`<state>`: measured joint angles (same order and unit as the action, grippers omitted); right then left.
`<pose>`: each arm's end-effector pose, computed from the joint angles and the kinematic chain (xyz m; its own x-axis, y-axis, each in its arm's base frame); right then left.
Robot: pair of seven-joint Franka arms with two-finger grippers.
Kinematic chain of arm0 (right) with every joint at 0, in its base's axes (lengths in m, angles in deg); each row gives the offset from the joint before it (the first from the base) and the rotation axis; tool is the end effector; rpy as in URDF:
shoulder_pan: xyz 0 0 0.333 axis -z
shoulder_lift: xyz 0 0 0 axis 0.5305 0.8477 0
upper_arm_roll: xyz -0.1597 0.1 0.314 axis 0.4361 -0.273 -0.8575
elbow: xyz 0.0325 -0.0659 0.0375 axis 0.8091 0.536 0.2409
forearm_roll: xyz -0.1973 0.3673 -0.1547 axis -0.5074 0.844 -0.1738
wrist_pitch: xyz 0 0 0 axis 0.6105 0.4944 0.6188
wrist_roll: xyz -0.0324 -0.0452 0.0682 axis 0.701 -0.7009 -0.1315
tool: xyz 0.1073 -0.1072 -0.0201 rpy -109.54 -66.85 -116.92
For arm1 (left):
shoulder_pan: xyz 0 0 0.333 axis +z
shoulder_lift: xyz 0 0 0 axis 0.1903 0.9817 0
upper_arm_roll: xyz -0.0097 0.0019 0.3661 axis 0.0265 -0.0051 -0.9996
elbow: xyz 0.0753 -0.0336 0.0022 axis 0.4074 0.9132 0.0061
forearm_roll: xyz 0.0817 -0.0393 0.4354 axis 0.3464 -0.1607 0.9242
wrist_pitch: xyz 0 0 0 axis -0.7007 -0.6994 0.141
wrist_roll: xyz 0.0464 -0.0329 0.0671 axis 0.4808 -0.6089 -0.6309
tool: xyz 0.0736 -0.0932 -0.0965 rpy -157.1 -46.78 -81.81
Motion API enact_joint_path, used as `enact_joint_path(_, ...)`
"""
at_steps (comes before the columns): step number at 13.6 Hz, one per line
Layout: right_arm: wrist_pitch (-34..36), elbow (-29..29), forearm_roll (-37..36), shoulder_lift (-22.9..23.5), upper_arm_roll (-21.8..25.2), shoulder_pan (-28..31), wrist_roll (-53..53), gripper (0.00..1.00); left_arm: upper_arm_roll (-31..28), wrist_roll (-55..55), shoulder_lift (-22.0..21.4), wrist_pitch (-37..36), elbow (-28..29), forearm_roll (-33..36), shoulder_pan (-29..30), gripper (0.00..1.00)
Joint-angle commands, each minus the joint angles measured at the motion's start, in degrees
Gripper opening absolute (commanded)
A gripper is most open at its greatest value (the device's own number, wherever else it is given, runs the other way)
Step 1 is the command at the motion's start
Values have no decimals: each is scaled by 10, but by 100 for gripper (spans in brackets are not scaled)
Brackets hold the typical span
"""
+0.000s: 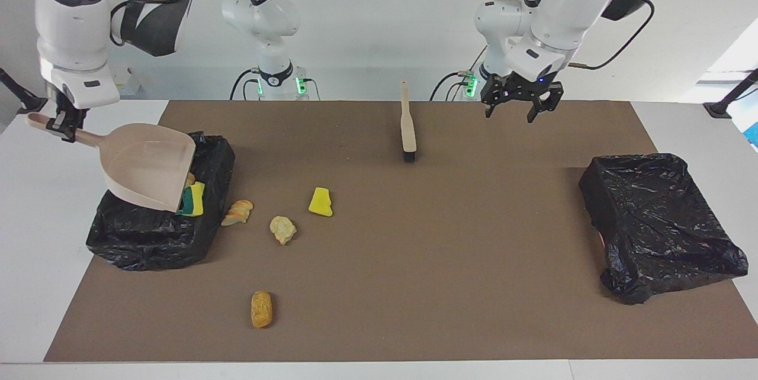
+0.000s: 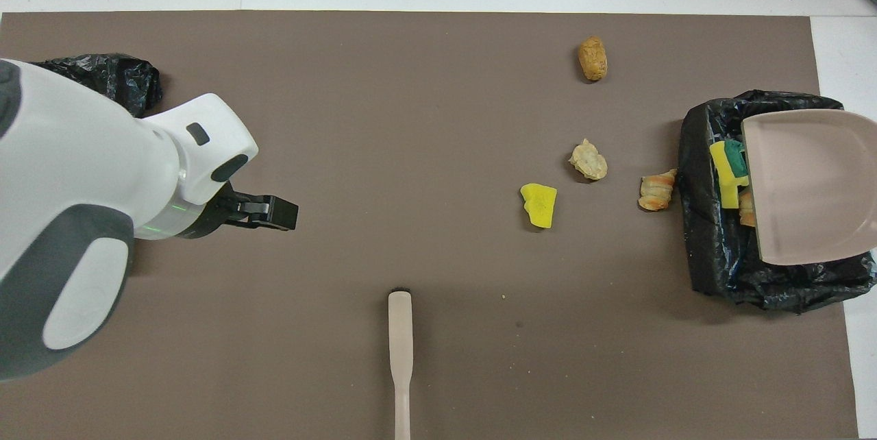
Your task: Sweep and dump trash in bin
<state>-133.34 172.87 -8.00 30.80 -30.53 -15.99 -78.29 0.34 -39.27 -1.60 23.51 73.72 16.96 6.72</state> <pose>0.6122 -0.2082 0.5854 0.0148 0.8405 -0.5416 0.9961 0.0348 0.0813 0.5607 -0.1967 0.5982 0.9890 -0.1477 -0.0076 -0.1465 -0.9856 0.0849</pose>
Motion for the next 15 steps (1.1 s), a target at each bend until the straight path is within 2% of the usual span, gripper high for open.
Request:
enact_joint_path(1, 18, -14, 21, -4, -6, 1, -19, 0, 3, 28, 9, -9, -18, 10, 8, 100)
enact_joint_path(6, 52, -20, 111, -7, -1, 0, -16, 0, -5, 42, 7, -25, -29, 10, 20, 100)
enact_joint_path(7, 75, -18, 131, -11, -4, -5, 13, 0, -16, 42, 8, -31, -36, 11, 15, 100)
enact_joint_path(11, 120, 18, 150, -38, -9, -56, 229, 0, -124, 109, 4, -109, -84, 11, -34, 100)
enact_joint_path(13, 121, 34, 182, -47, -10, -99, 344, 0, -144, 125, 6, -125, -107, 13, -35, 100)
enact_joint_path(15, 118, 46, 233, -37, -11, -126, 494, 0, -146, 136, 7, -127, -122, 96, -49, 100)
